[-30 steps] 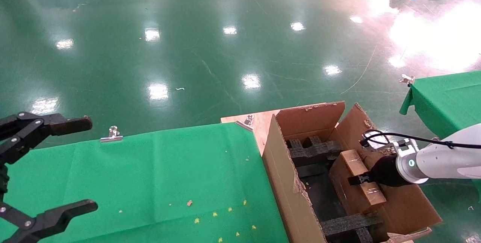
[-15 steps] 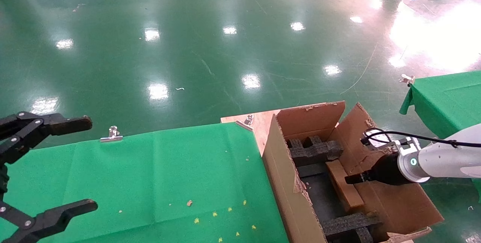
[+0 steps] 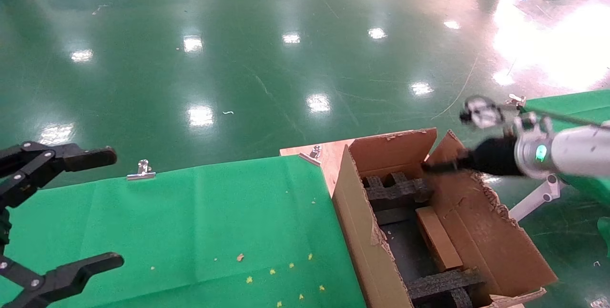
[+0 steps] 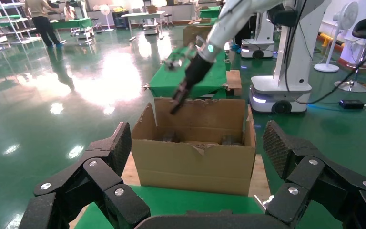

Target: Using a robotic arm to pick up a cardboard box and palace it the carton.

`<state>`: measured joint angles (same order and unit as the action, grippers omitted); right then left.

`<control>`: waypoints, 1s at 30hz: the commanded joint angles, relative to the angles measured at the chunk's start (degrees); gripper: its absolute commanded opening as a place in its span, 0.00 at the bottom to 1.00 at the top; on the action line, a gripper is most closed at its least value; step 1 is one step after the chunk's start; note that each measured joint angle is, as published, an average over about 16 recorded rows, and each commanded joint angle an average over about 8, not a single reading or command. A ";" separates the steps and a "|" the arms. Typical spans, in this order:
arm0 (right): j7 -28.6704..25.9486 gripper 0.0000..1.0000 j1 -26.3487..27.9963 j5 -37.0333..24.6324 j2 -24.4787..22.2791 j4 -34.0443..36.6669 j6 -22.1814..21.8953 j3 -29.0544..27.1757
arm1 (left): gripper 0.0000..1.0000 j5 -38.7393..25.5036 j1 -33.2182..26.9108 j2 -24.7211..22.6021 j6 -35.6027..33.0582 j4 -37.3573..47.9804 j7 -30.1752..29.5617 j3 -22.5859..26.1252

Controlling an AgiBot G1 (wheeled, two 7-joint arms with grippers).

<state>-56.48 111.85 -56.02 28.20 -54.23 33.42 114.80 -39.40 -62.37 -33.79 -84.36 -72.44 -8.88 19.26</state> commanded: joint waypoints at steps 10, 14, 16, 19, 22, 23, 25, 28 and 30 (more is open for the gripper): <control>6.37 1.00 6.48 10.07 -8.89 -18.49 3.36 -7.93 | 1.00 0.01 0.00 0.00 0.00 0.00 0.00 0.01; 8.65 1.00 5.89 16.34 -10.84 -21.37 6.85 -10.55 | 1.00 0.03 0.00 0.01 0.01 0.01 0.01 0.01; 9.18 1.00 5.53 18.46 -11.42 -22.06 8.14 -11.36 | 1.00 0.04 0.01 0.01 0.02 0.01 0.01 0.01; 9.36 1.00 5.33 19.67 -11.77 -22.49 8.94 -11.87 | 1.00 0.05 0.01 0.01 0.02 0.02 0.01 0.01; 9.39 1.00 5.07 19.83 -11.59 -22.12 9.00 -11.93 | 1.00 0.05 0.01 0.01 0.03 0.02 0.01 0.01; 9.47 1.00 4.93 19.69 -11.48 -22.02 9.00 -12.08 | 1.00 0.06 0.01 0.01 0.03 0.02 0.01 0.01; 9.86 1.00 4.30 19.41 -11.17 -21.85 9.32 -12.95 | 1.00 0.06 0.01 0.01 0.03 0.02 0.01 0.01; 11.12 1.00 2.38 19.29 -10.60 -21.85 10.88 -16.00 | 1.00 0.06 0.01 0.01 0.03 0.03 0.01 0.01; 12.33 1.00 0.54 19.11 -9.99 -21.76 12.33 -18.89 | 1.00 0.06 0.01 0.01 0.03 0.03 0.02 0.01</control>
<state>-43.85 111.93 -37.03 18.41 -75.90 46.05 95.23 -39.34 -62.36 -33.78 -84.34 -72.41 -8.86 19.28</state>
